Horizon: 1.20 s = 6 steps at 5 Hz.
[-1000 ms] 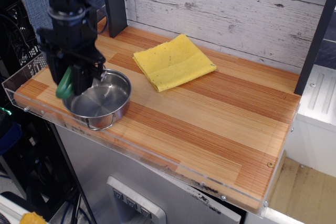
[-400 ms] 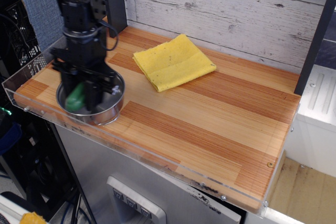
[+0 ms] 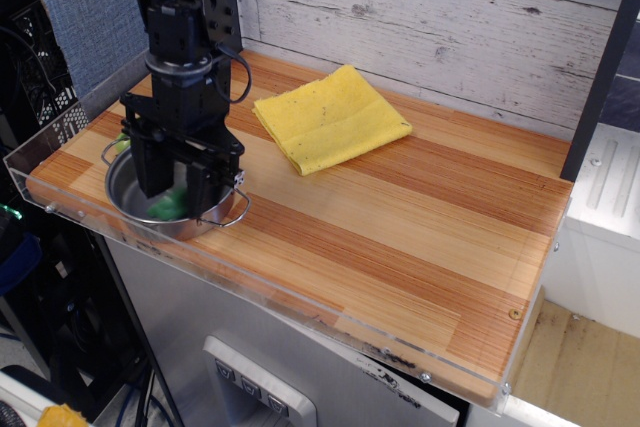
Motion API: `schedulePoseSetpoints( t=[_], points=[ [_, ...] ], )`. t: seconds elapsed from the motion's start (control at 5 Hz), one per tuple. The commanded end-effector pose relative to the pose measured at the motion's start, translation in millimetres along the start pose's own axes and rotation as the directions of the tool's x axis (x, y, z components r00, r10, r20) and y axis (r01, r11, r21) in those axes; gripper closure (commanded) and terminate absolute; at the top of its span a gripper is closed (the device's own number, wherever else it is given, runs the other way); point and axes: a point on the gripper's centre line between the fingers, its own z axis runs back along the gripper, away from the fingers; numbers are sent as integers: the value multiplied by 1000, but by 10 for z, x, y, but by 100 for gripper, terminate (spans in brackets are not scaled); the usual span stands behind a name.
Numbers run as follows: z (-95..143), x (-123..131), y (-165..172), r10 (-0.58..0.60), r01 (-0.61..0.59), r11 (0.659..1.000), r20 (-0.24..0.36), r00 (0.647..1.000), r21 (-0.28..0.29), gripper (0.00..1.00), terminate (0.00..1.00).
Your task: Put the pepper in the pot.
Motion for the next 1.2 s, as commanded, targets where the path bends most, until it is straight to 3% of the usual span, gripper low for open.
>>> schedulePoseSetpoints(
  t=[0.0,0.2,0.4,0.6,1.0],
  points=[
    [668,-7,-32,-42,35,998,177,983,45,0,0],
    [1146,-89,-121,-49,38,998,258,965,46,0,0],
    [1329,-151,-181,-47,47,999,290,956,8,0,0],
    [1399,-171,-226,-16,18,1000,315,949,-3,0,0],
    [1326,-84,-271,39,-34,999,246,968,-25,0,0]
  ],
)
